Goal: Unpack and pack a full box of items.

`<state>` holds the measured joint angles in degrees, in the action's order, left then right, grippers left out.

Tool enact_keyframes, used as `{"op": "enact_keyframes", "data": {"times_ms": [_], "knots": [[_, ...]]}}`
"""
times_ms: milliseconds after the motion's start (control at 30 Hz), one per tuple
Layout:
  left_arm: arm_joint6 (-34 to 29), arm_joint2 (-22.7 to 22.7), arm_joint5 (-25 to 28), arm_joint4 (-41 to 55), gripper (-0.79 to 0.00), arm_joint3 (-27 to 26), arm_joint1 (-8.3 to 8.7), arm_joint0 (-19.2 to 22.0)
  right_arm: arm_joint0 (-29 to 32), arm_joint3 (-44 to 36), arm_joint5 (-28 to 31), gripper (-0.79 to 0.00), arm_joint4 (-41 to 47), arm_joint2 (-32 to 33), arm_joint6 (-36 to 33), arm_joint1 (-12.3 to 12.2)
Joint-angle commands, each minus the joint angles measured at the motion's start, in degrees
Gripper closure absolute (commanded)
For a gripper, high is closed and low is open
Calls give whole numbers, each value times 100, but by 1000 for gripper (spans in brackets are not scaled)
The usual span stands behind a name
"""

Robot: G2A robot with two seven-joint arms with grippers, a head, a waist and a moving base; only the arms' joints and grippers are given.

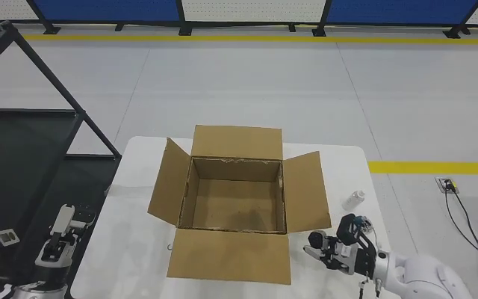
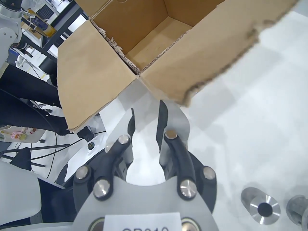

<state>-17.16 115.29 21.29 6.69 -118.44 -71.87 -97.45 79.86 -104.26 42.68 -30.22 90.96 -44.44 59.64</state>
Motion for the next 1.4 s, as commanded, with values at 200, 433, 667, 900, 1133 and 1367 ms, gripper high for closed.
{"op": "enact_keyframes", "data": {"times_ms": [200, 433, 667, 900, 1133, 1367], "knots": [[0, 0, 0, 0, -785, 0, 0, 0, 230, -130, -198, -785, 24, 220, 202, -27], [0, 0, 0, 0, -785, 0, 0, 0, 230, -130, -198, -785, 24, 220, 202, -27], [0, 0, 0, 0, -785, 0, 0, 0, 306, -300, -179, -785, -362, 341, 474, -39], [0, 0, 0, 0, -785, 0, 0, 0, 769, -403, -115, -785, -891, 1254, 1147, -104], [0, 0, 0, 0, -785, 0, 0, 0, 1161, -437, -790, -785, -1701, 1727, 1692, -100], [0, 0, 0, 0, -785, 0, 0, 0, 1229, -199, -760, -785, -1829, 1894, 1555, -141]]}}
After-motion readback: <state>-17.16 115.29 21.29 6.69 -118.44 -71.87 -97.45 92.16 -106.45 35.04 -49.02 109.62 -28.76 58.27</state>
